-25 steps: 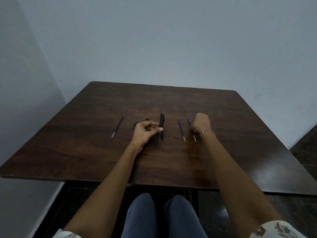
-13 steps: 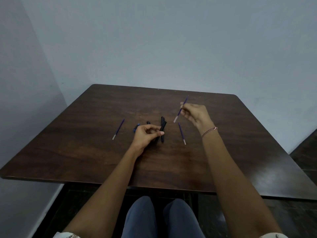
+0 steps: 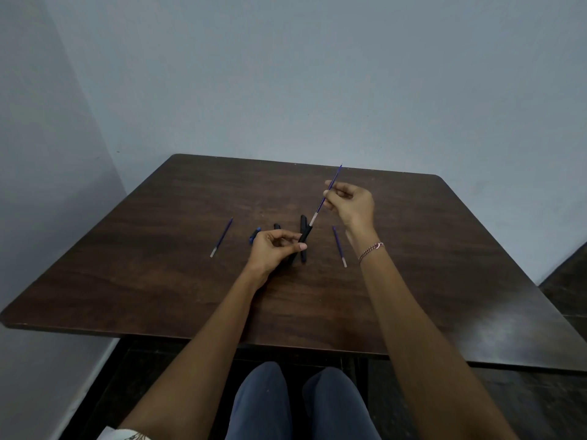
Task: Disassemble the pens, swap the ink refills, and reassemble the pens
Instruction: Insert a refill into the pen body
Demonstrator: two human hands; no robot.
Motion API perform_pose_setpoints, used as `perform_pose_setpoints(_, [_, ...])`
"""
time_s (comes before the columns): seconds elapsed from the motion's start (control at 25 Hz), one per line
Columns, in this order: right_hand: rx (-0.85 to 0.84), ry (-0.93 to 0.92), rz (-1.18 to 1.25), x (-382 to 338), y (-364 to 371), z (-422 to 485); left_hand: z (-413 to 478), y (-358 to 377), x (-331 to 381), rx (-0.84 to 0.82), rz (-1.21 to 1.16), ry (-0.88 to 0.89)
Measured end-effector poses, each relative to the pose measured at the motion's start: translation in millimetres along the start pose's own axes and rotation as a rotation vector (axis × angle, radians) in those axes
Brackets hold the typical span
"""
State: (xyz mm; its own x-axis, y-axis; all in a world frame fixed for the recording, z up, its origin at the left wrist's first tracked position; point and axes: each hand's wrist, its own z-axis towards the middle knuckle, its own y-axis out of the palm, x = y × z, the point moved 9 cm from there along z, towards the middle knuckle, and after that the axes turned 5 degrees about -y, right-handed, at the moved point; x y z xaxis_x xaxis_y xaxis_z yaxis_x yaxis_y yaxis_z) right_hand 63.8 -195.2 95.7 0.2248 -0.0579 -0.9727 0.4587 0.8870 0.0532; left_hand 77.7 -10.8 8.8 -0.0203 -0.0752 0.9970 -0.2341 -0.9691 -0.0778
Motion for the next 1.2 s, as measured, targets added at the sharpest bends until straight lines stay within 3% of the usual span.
perform_pose_setpoints(0.28, [-0.043,-0.08,-0.011,0,2,-4,-2,1,2,0.007,0.002,-0.002])
perform_pose_setpoints(0.68, [-0.317,-0.082,-0.274,11,30,-35,-8,-12,7,0.151,-0.094,0.03])
perform_pose_setpoints(0.8, [-0.314,-0.065,-0.174,-2,35,-37,-11,-20,10,0.205,-0.123,0.063])
perform_pose_setpoints(1.04, [-0.285,-0.167,-0.216,-20,54,-34,-15,-38,25,0.231,-0.106,0.088])
perform_pose_setpoints(1.2, [-0.215,-0.265,-0.467,-22,69,-23,-25,-74,30,0.382,-0.139,0.07])
